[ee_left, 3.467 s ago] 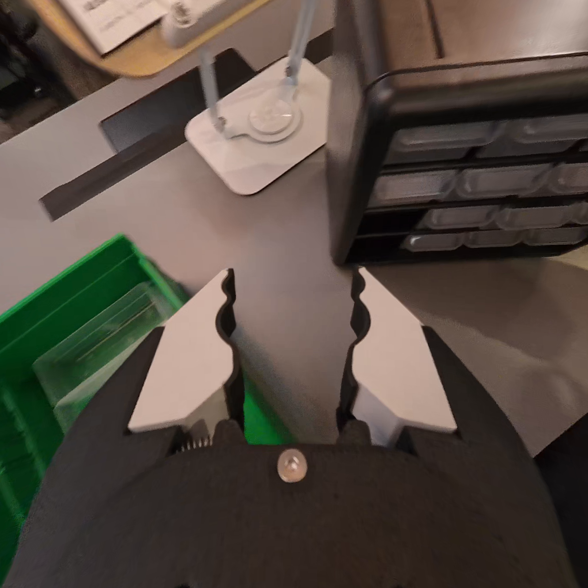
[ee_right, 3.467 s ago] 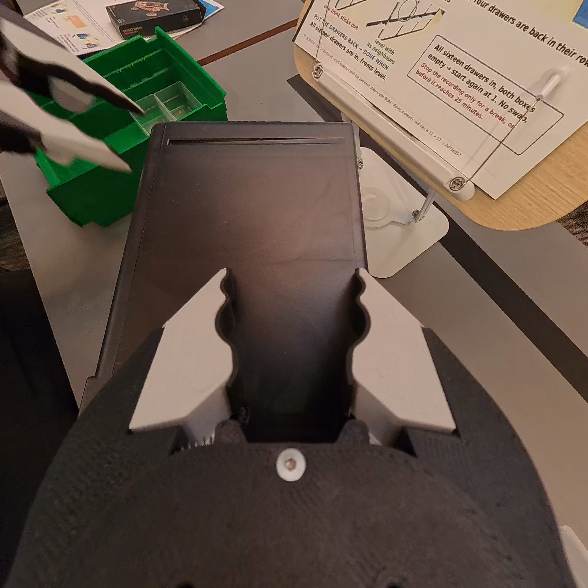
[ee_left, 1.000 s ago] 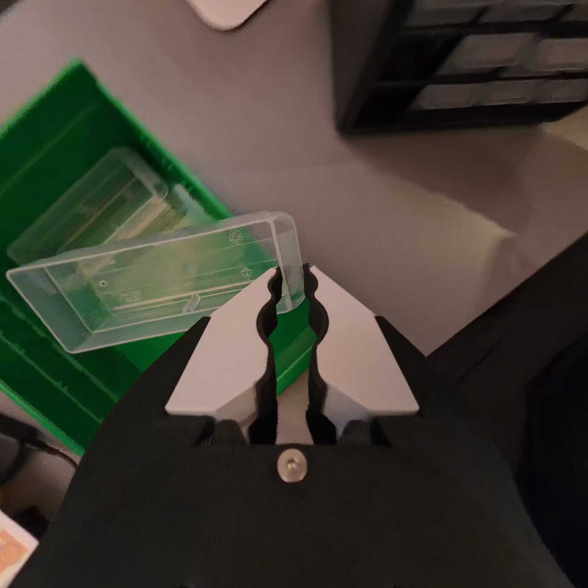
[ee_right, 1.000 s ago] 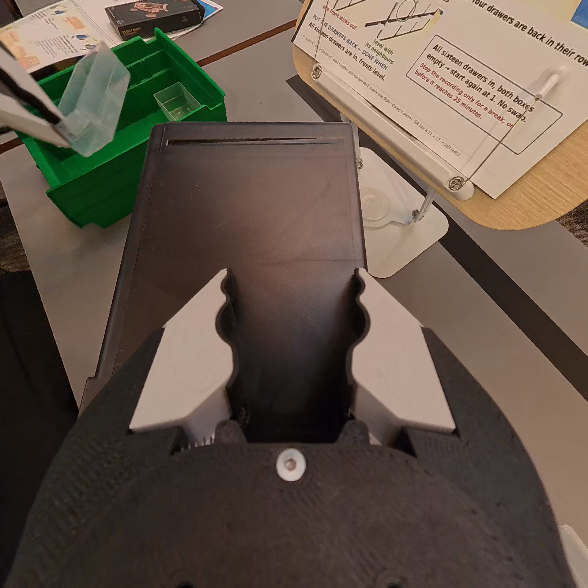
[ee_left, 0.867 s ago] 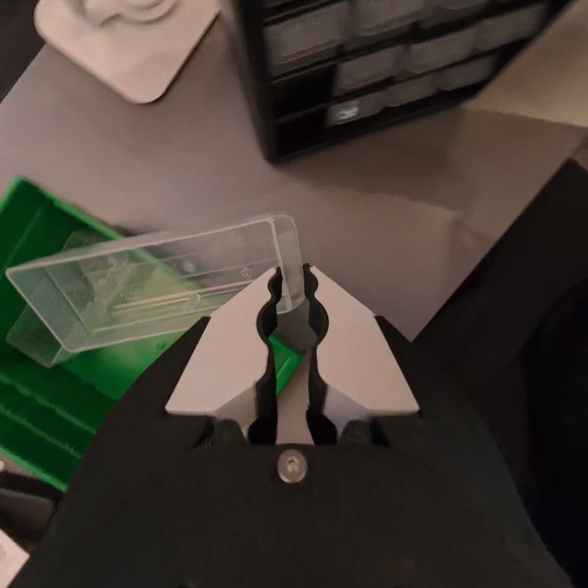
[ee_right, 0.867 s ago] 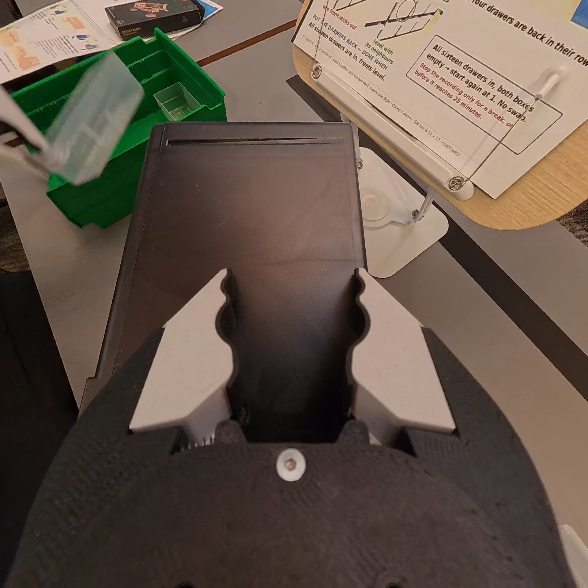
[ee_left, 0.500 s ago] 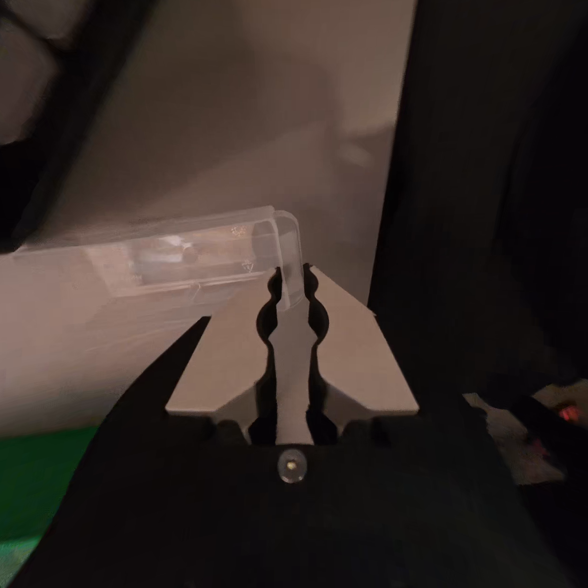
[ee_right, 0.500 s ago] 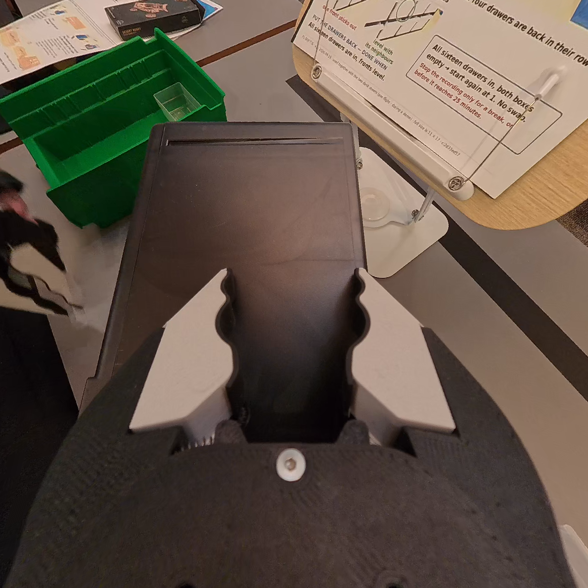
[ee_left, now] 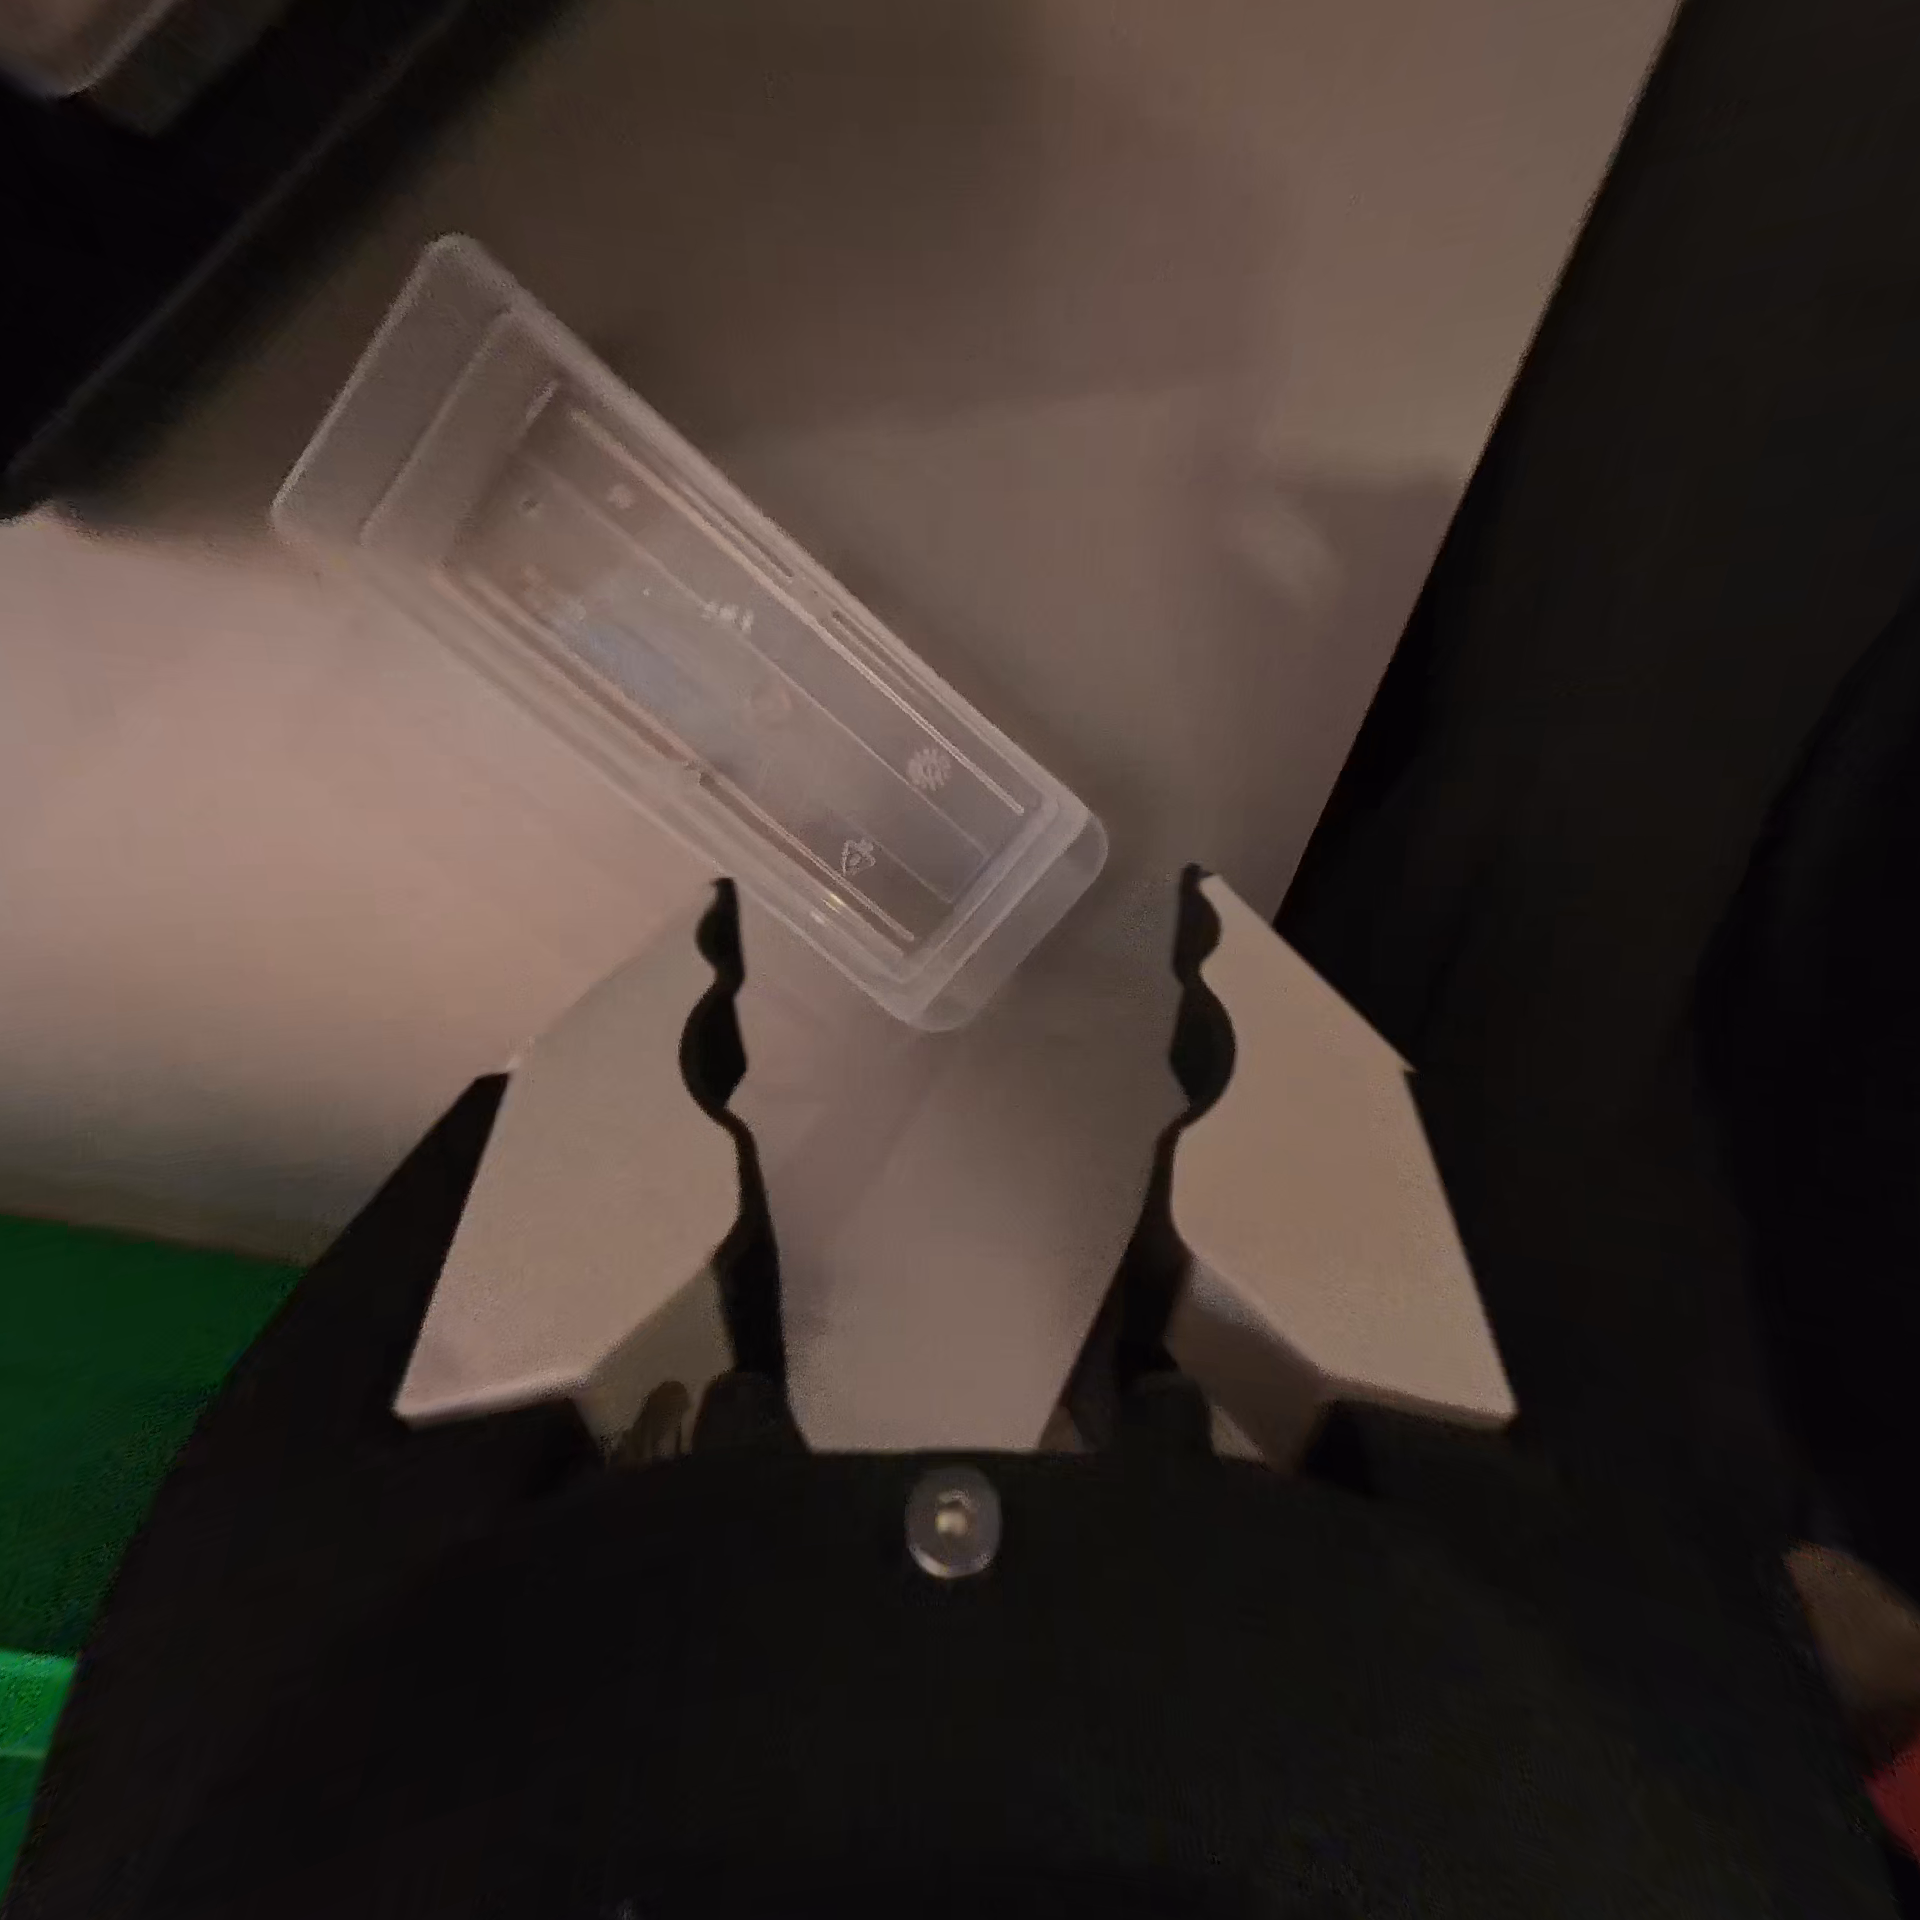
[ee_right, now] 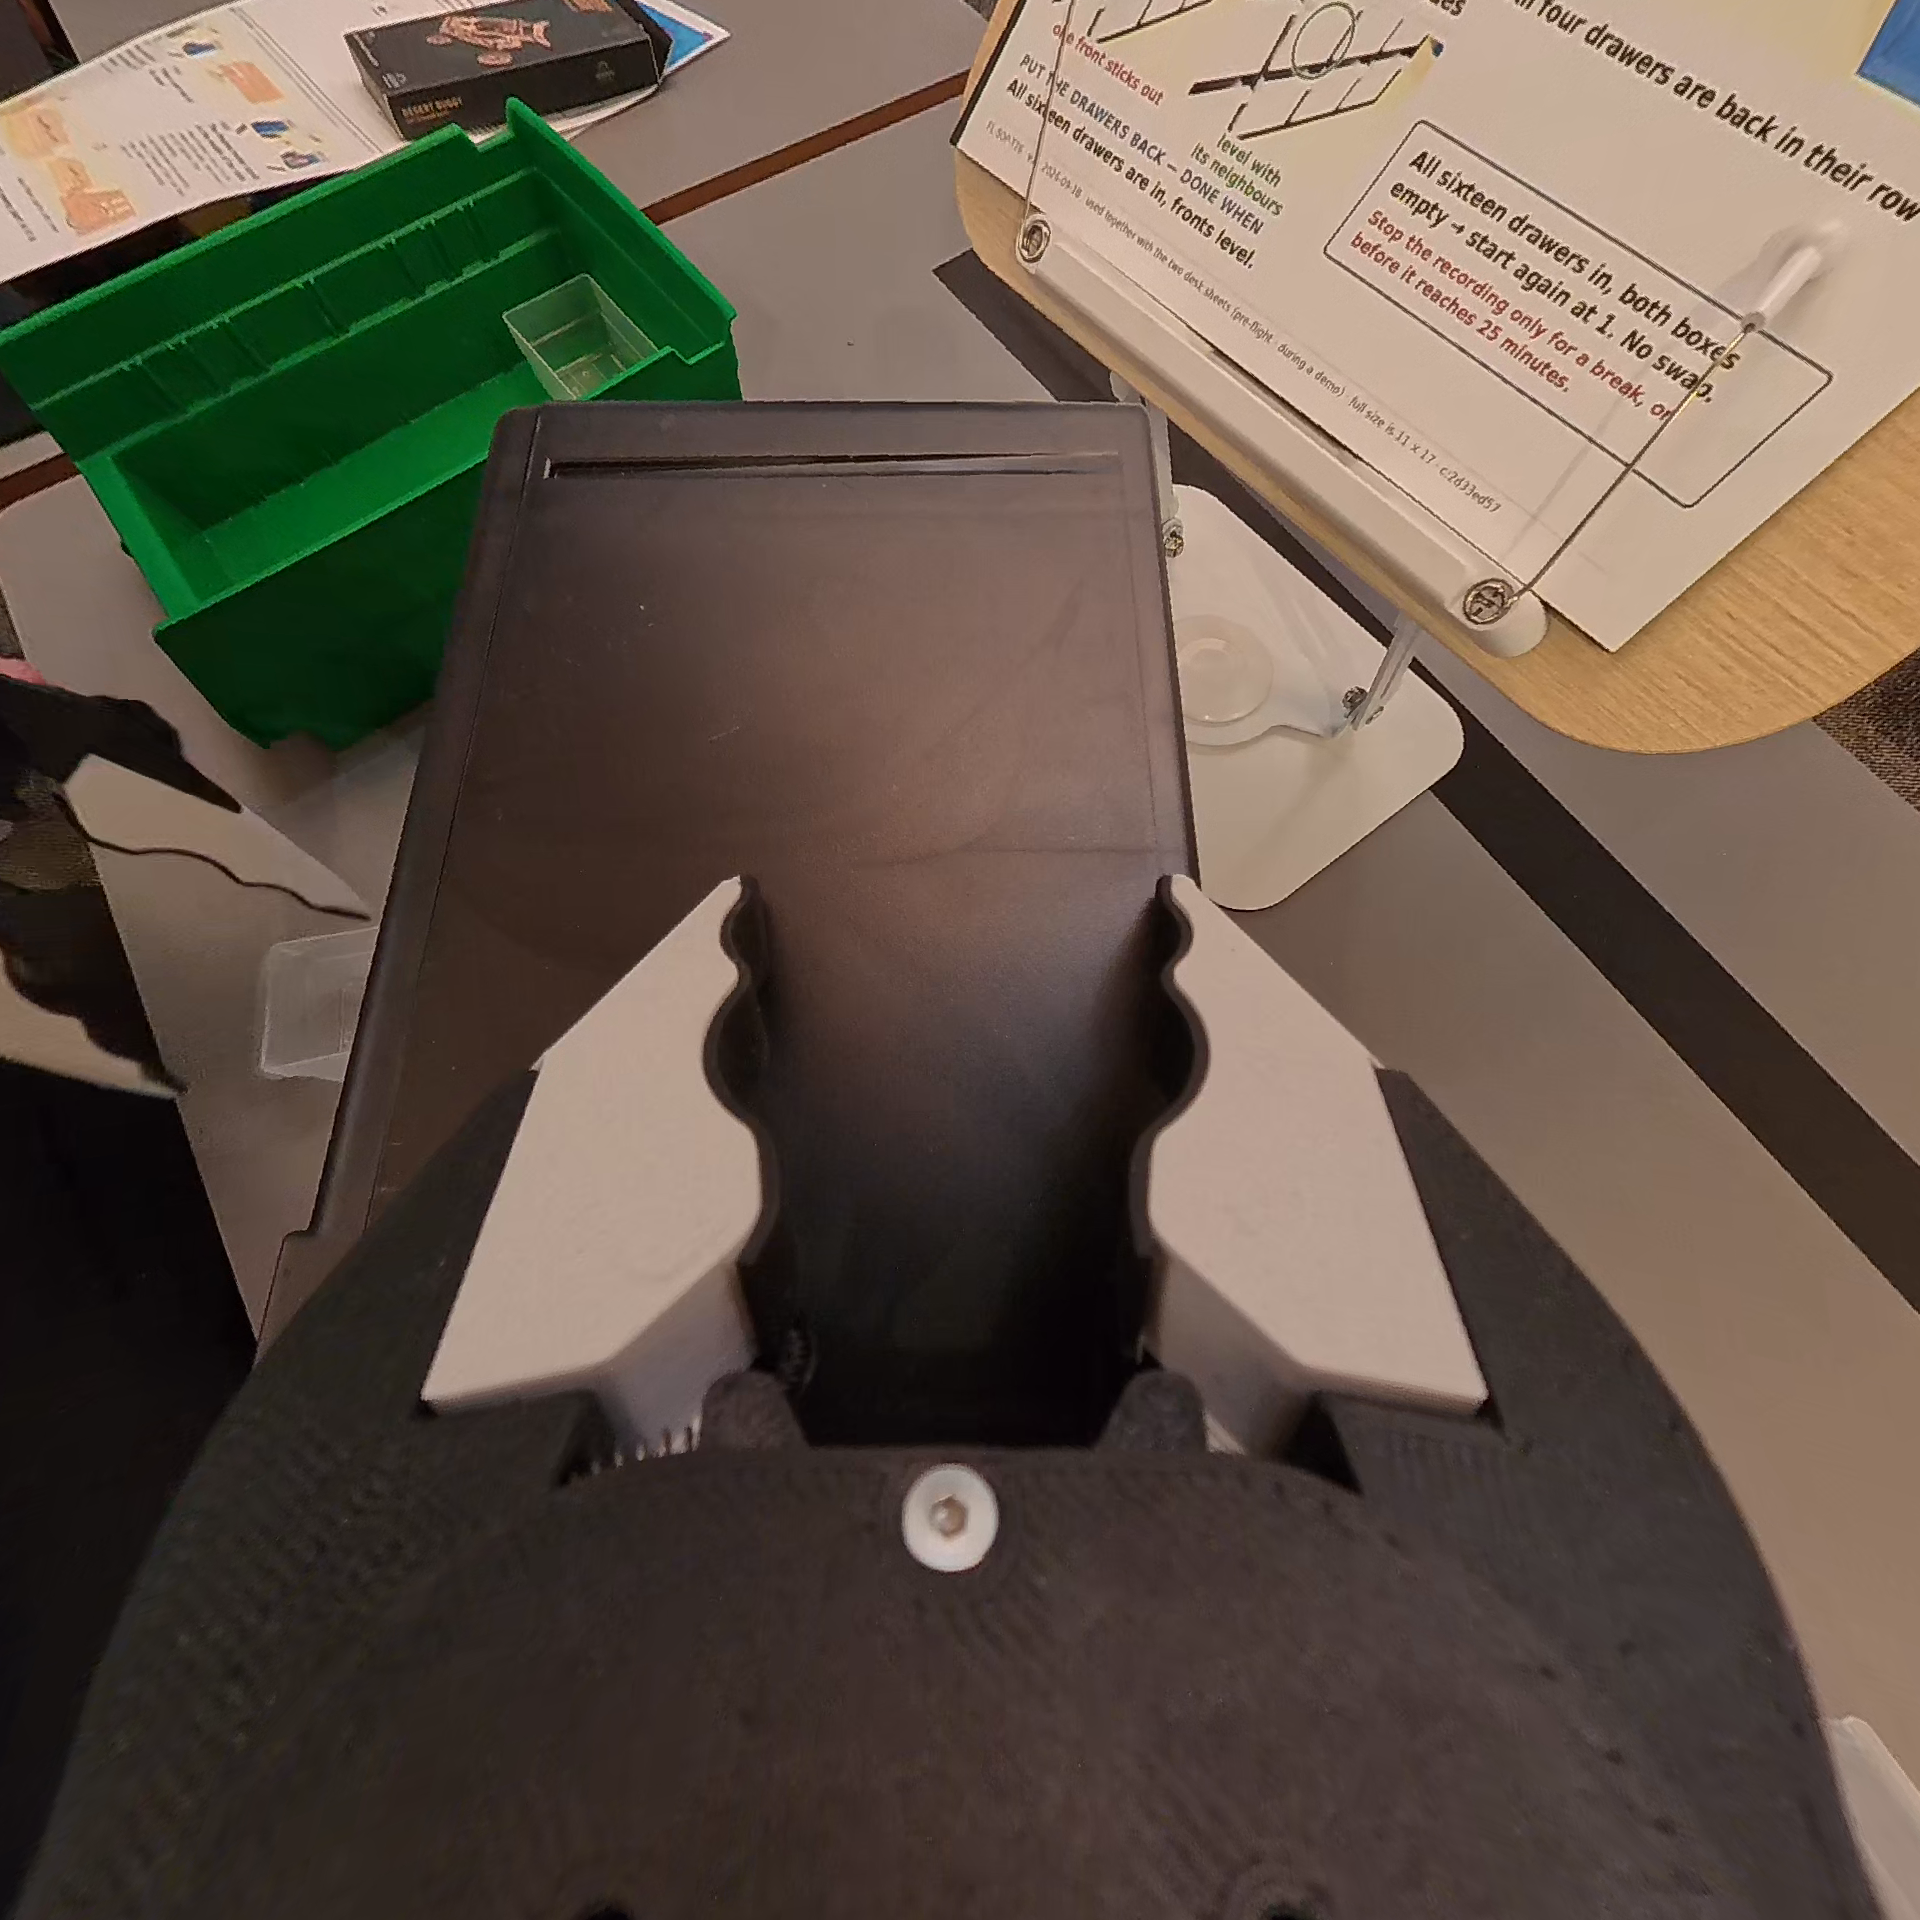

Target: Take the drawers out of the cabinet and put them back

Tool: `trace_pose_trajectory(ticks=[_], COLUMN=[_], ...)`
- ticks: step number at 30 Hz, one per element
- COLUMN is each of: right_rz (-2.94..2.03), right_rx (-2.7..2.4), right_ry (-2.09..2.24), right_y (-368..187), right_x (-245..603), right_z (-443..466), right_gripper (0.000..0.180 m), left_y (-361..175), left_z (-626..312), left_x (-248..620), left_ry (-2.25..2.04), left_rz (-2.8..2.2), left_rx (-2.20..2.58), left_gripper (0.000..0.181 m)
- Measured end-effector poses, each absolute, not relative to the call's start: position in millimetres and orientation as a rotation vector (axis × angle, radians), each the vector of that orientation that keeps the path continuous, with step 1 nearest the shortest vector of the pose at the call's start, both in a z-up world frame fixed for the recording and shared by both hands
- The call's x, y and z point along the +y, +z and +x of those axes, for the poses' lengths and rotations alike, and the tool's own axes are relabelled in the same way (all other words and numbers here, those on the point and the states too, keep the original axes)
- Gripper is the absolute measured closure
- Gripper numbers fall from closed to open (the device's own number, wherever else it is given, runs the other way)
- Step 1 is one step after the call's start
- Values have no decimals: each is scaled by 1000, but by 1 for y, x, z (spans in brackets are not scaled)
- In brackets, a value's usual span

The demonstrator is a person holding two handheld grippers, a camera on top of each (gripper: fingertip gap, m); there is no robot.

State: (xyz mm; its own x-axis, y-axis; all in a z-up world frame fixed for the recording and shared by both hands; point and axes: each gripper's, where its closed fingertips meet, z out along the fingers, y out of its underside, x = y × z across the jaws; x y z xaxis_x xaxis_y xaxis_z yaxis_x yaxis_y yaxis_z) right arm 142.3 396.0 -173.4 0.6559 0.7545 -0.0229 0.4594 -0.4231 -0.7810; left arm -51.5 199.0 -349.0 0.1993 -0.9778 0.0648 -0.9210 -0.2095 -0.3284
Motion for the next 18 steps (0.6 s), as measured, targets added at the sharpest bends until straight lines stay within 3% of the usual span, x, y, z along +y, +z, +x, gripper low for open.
trace_pose_trajectory(ticks=[7, 12, 14, 18], right_rz=[-2088, -2082, -2082, -2082], right_rx=[-940, -934, -934, -935], right_ry=[482, 483, 484, 484], right_y=[-173, -173, -173, -173], right_x=[396, 396, 396, 396], right_z=[142, 143, 143, 143], right_gripper=[105, 106, 106, 106], left_y=[-352, -377, -387, -388], left_z=[-50, -44, -42, -46], left_x=[207, 205, 202, 208], left_ry=[-403, -433, -416, -390], left_rz=[-2411, -2558, -2590, -2575], left_rx=[1361, 1165, 1160, 1157], left_gripper=[54, 47, 57, 109])
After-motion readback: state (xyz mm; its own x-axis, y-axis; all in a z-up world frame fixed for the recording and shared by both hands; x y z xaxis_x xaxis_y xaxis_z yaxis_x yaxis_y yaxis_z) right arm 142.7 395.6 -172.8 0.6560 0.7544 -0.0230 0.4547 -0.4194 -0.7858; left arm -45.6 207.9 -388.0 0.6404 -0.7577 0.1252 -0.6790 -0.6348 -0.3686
